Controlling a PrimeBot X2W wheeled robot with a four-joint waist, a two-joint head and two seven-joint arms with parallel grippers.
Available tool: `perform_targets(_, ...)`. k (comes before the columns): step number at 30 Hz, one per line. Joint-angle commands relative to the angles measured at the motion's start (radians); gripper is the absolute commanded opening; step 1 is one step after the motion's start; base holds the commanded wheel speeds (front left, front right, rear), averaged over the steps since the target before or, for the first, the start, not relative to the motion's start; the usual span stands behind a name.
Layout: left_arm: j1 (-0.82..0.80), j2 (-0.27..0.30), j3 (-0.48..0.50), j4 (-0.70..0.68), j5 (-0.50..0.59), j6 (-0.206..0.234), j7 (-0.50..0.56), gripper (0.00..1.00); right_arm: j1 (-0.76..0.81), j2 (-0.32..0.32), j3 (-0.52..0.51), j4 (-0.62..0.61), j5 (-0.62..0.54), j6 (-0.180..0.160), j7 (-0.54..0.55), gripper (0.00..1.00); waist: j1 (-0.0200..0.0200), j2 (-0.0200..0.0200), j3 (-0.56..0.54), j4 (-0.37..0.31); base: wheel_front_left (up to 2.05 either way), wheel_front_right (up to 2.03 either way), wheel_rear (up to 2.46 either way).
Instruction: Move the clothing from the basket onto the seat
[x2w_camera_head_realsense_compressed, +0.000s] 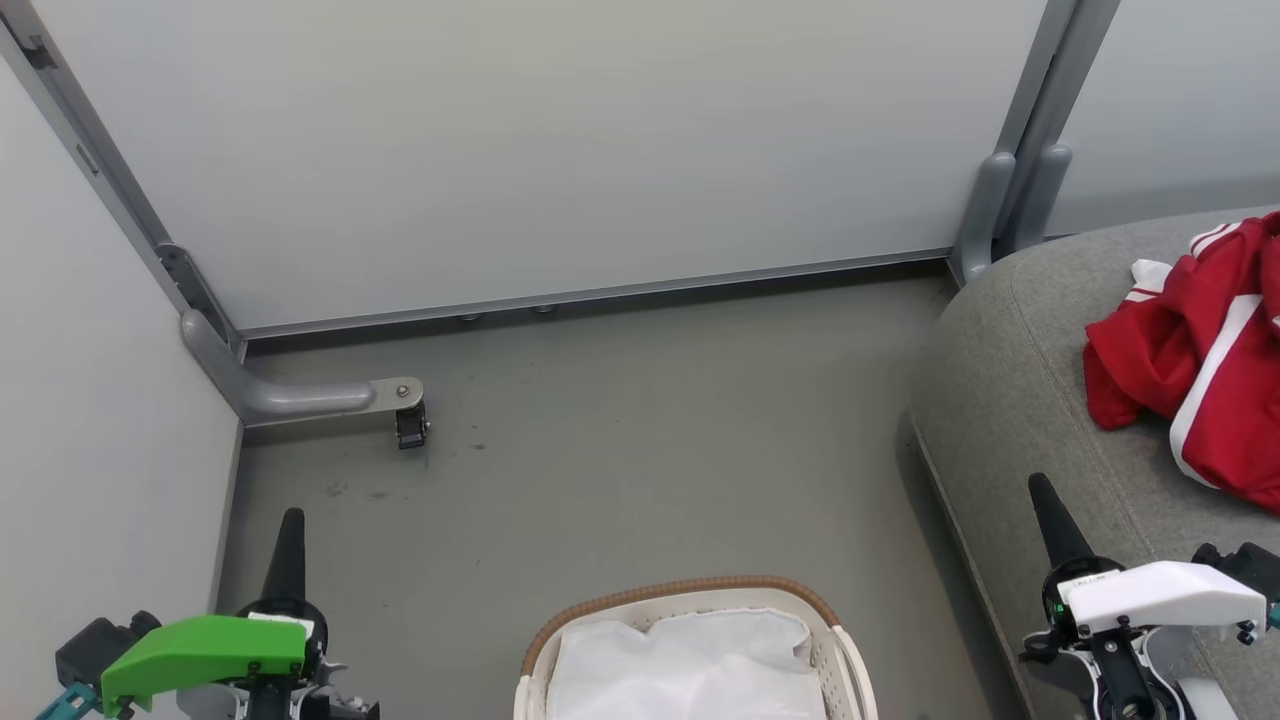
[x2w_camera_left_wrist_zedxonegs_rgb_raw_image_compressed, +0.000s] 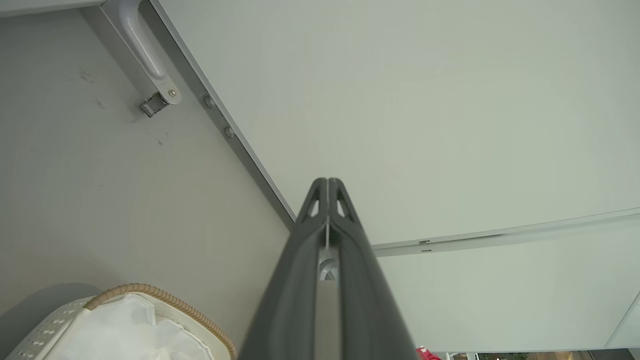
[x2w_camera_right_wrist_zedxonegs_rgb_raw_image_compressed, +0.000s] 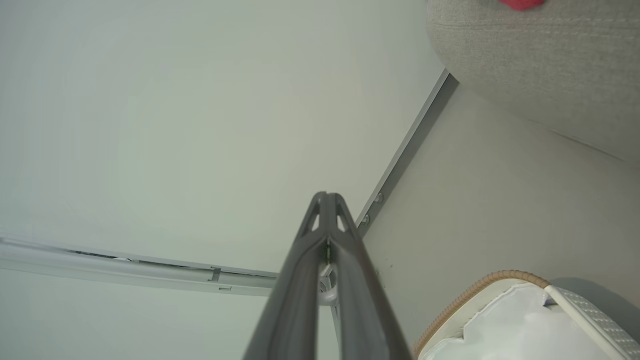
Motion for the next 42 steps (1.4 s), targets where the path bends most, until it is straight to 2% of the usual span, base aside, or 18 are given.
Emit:
perform_targets(1,-0.026,0.004,0.005,-0.012,-0.020,-0.005,0.006,0.00,-0.017,-0.006,-0.005,-0.013,0.025,-0.001,0.008,0.00,0.0000,0.0000,0.000,-0.001,0.00,0.00,0.00)
perform_targets(42,-0.046,0.005,0.054,-0.050,-0.298,-0.012,0.089,0.00,-0.019,-0.009,-0.035,-0.042,0.341,-0.001,0.090,0.00,0.0000,0.0000,0.007,-0.019,0.00,0.00,0.00)
